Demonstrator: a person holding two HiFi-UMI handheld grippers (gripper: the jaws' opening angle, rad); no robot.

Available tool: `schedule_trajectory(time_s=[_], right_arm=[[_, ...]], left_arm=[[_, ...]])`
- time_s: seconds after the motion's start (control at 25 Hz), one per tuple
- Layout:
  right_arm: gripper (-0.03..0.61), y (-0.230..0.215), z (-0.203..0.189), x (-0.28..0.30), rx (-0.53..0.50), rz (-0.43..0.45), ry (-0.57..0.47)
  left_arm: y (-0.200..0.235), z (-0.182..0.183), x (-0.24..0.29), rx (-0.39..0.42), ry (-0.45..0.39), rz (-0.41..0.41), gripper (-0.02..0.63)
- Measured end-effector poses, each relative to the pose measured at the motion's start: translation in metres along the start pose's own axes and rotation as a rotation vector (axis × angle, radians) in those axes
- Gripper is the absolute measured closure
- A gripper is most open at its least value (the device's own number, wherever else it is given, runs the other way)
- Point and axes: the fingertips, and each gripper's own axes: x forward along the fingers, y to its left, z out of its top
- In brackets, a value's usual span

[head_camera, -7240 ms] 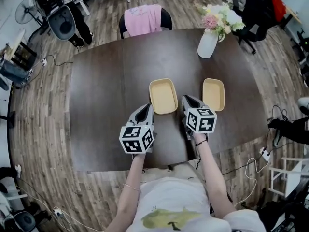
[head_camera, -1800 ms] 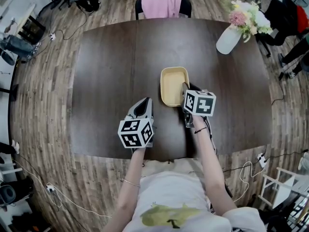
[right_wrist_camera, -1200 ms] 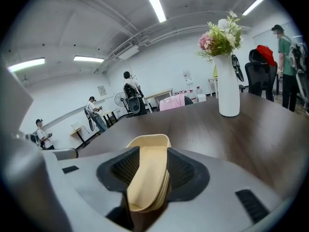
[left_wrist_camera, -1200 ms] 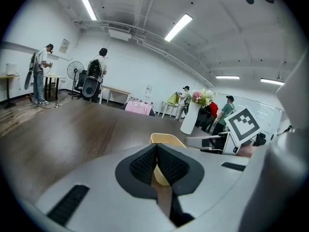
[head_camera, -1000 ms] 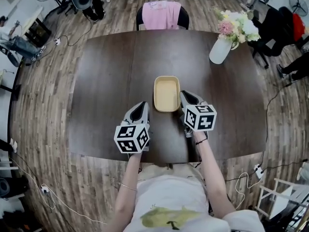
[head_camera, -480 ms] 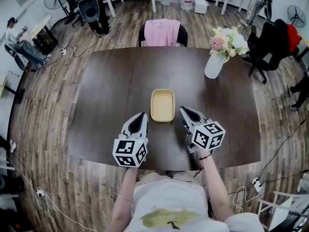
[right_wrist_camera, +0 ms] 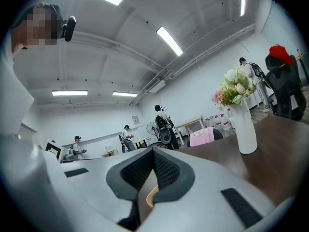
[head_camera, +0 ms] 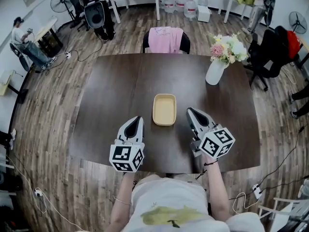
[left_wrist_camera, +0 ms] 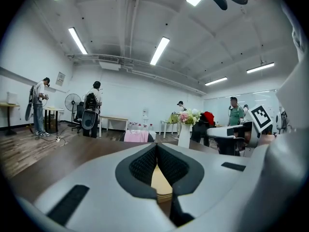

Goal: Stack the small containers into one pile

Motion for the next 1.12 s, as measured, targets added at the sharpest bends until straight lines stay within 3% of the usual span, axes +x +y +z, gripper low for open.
schedule_trajectory(time_s=[0.32,1.12], right_arm=[[0.557,-0.001,0.010,-0.006,-0.110,-0.042,-0.031],[0.557,-0.019,0.015,-0.005,-0.124,-0.109,-0.070]], left_arm=[[0.016,0.013,-0.011,0.017,-0.038,0.059,0.589],[0.015,0.024,-0.004,0.043,-0.045,0.075,0.589]])
